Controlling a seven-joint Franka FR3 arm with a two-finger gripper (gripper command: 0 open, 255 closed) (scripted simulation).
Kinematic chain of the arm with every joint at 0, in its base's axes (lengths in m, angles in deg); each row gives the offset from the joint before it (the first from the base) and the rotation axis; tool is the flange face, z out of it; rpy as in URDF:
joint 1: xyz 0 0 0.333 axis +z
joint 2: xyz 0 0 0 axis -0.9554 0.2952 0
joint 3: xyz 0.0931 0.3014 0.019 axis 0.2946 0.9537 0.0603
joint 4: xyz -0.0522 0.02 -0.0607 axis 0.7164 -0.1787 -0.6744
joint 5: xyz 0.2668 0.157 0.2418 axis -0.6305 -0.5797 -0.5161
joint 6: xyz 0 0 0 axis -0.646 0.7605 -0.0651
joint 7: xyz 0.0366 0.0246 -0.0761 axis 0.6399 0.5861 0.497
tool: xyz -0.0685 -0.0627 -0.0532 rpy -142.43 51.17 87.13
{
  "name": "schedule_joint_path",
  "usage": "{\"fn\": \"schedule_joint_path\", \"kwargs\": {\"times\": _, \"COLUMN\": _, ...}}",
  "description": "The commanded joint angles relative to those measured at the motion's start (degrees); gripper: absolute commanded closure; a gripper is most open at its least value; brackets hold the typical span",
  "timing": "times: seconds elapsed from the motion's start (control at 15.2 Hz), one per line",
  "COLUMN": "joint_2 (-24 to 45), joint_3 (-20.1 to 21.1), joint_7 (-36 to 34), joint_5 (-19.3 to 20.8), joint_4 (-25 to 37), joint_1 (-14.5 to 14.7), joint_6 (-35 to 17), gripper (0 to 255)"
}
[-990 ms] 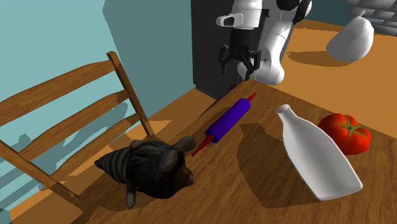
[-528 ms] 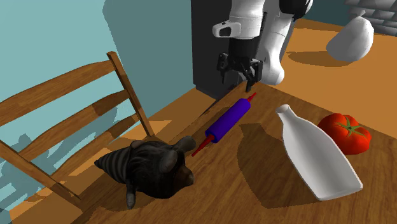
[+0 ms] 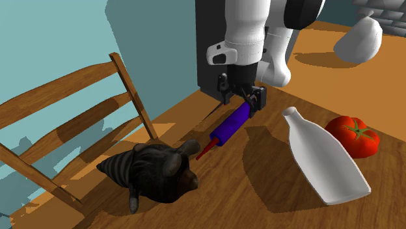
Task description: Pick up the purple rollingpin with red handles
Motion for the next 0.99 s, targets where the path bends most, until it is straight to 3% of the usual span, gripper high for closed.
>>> {"fn": "schedule_joint_path", "kwargs": {"times": 0.0, "joint_2": 0.33, "joint_3": 0.04, "joint_7": -0.03, "joint_5": -0.03, "joint_4": -1.01, "joint_1": 0.00, "joint_6": -1.14, "gripper": 0}}
{"fn": "schedule_joint_path", "kwargs": {"times": 0.4, "joint_2": -0.17, "joint_3": 0.09, "joint_7": 0.29, "joint_5": -0.10, "joint_4": -5.06, "joint_1": 0.02, "joint_6": -4.68, "gripper": 0}}
{"fn": "schedule_joint_path", "kwargs": {"times": 0.46, "joint_2": -0.20, "joint_3": 0.09, "joint_7": 0.30, "joint_5": -0.10, "joint_4": -5.22, "joint_1": 0.02, "joint_6": -4.80, "gripper": 255}}
{"fn": "schedule_joint_path", "kwargs": {"times": 0.92, "joint_2": -0.24, "joint_3": 0.11, "joint_7": 0.27, "joint_5": -0.10, "joint_4": -5.20, "joint_1": 0.03, "joint_6": -4.76, "gripper": 255}}
